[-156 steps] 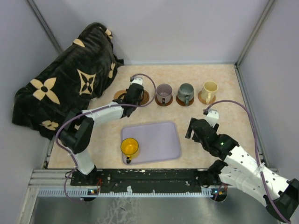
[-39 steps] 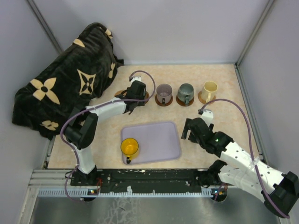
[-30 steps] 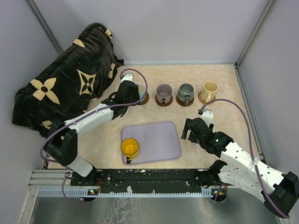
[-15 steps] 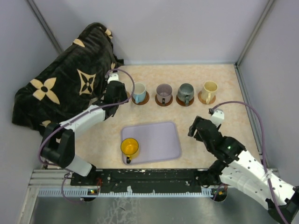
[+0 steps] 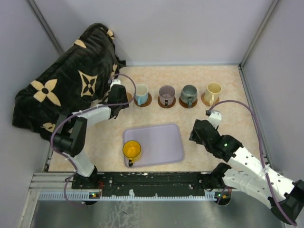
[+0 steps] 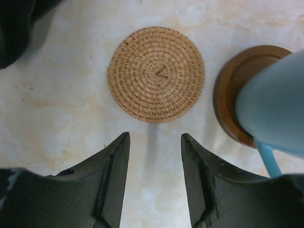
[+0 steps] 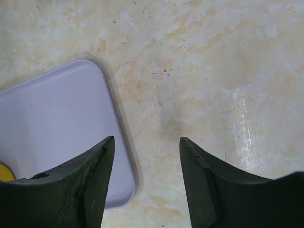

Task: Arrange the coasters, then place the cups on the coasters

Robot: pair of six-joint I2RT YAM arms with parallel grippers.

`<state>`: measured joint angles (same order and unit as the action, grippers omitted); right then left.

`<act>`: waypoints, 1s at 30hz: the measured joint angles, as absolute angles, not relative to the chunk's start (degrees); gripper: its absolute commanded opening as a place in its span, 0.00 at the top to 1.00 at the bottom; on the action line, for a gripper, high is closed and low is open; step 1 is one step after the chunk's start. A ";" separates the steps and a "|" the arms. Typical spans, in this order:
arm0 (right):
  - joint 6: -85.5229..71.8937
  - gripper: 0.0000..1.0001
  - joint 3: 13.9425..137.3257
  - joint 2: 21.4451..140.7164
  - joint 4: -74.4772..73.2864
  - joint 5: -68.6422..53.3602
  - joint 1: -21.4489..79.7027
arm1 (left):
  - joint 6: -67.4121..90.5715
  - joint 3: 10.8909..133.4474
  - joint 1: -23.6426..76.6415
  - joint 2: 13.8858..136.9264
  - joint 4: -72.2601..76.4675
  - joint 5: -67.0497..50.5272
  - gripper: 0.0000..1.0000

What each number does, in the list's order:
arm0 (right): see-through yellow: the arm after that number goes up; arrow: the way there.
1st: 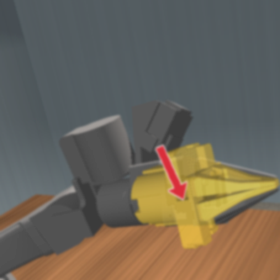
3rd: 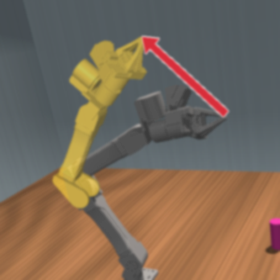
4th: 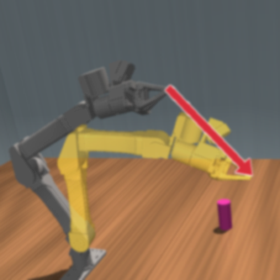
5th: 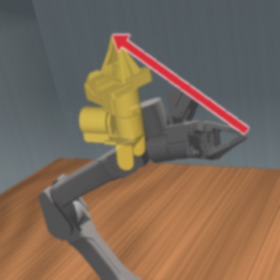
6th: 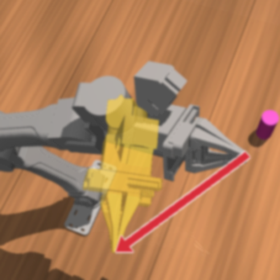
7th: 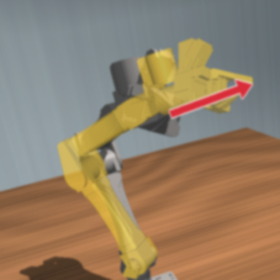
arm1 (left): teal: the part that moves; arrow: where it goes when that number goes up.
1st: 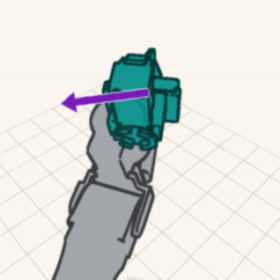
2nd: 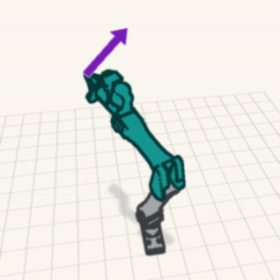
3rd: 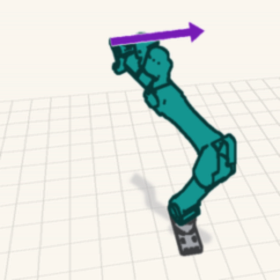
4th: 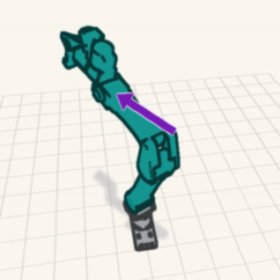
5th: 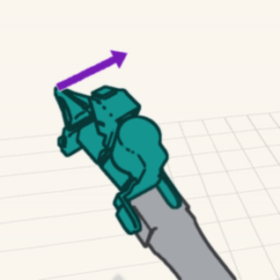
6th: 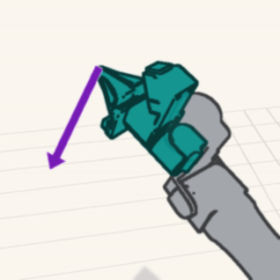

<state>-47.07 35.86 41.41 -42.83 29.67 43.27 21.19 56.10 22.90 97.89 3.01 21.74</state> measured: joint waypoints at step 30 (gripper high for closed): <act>-47.22 0.43 34.13 42.78 -41.32 25.78 43.33 | 18.17 70.70 16.99 114.34 5.32 15.31 0.47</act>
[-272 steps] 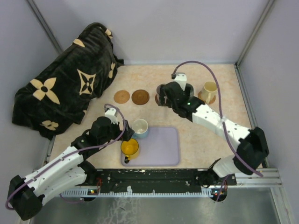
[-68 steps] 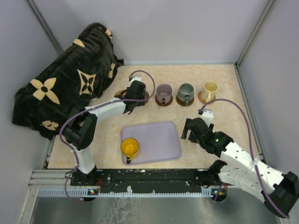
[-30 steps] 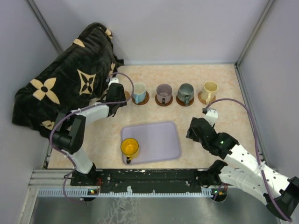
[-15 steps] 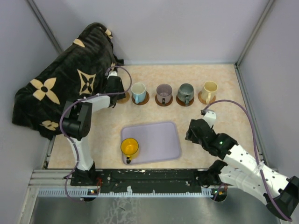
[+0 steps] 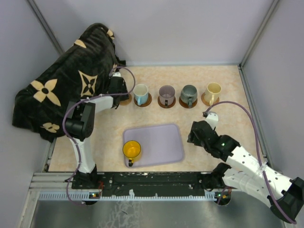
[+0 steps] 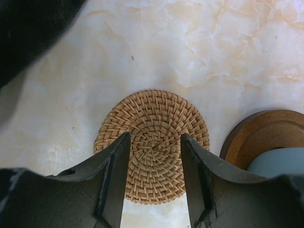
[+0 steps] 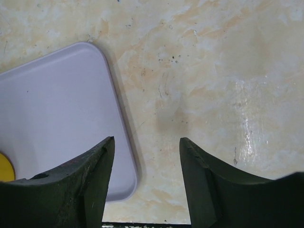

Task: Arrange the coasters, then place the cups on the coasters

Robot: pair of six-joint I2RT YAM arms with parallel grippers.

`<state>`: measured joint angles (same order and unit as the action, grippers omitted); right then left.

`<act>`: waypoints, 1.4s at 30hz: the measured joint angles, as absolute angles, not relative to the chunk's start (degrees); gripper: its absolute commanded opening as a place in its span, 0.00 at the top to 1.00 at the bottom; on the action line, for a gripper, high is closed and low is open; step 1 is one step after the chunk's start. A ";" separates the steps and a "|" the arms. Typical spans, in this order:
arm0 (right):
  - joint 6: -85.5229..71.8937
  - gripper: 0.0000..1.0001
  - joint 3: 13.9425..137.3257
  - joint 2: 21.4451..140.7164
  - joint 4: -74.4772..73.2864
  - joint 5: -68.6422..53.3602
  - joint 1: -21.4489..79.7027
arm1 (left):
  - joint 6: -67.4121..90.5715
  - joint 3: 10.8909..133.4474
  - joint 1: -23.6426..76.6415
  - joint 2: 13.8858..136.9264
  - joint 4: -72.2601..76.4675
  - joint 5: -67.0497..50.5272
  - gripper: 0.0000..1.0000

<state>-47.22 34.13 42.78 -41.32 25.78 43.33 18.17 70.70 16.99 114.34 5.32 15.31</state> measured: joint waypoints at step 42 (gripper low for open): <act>-47.83 0.39 34.13 41.80 -41.32 25.76 43.35 | 22.65 70.15 15.97 112.79 -0.49 17.32 0.45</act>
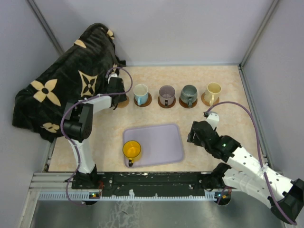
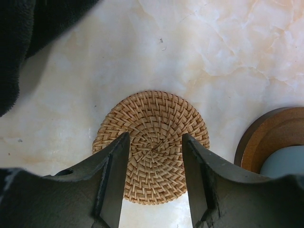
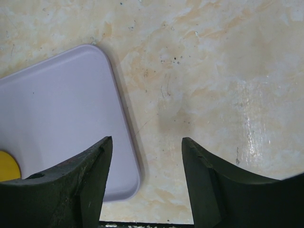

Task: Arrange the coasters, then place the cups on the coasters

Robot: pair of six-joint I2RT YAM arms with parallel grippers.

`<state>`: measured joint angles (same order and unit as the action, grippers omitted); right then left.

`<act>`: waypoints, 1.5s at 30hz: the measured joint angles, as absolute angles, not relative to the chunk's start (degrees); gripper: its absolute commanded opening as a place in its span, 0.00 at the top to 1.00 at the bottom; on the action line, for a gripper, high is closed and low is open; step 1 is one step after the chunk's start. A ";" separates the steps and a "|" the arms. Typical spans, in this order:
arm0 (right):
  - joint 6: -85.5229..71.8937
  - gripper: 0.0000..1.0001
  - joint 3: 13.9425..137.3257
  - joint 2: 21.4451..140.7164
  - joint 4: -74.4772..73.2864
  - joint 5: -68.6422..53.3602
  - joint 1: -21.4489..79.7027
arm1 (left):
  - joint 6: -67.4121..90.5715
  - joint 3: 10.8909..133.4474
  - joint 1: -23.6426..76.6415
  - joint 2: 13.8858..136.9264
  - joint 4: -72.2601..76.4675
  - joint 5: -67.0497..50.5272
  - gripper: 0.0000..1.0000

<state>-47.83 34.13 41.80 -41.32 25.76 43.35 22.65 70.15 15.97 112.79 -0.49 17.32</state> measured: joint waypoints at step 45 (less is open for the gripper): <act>-46.54 0.49 25.54 60.29 -20.32 15.90 45.17 | 32.51 35.64 32.64 43.20 -22.70 7.77 0.34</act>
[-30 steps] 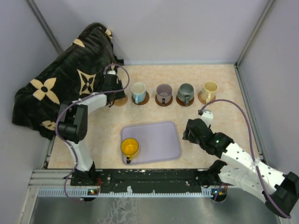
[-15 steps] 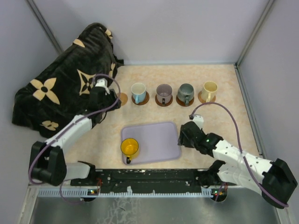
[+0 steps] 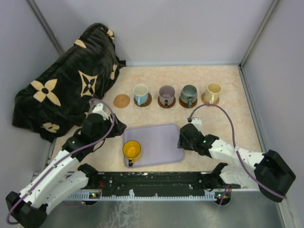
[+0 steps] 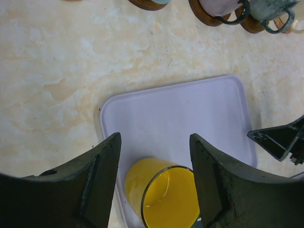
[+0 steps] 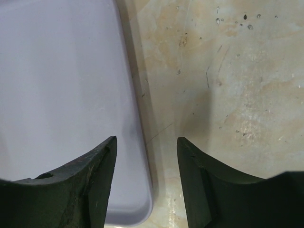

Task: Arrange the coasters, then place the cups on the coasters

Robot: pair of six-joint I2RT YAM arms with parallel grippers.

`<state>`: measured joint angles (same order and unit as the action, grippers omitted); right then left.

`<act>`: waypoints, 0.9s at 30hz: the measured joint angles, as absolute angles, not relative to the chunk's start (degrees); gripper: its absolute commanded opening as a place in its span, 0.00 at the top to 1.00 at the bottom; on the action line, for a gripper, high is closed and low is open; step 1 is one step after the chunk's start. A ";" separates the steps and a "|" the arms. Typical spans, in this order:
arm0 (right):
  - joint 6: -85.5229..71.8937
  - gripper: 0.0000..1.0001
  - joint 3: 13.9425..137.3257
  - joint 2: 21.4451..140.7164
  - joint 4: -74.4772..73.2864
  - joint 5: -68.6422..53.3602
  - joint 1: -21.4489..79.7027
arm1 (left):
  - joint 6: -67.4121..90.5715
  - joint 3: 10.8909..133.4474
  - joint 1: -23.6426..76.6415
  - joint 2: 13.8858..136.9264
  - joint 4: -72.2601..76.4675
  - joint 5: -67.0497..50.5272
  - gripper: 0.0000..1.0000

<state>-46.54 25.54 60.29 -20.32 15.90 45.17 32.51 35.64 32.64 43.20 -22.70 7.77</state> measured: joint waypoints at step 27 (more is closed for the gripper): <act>-51.51 1.00 26.76 64.90 -23.18 19.44 53.12 | 38.37 37.95 33.78 27.49 -48.80 -6.96 0.34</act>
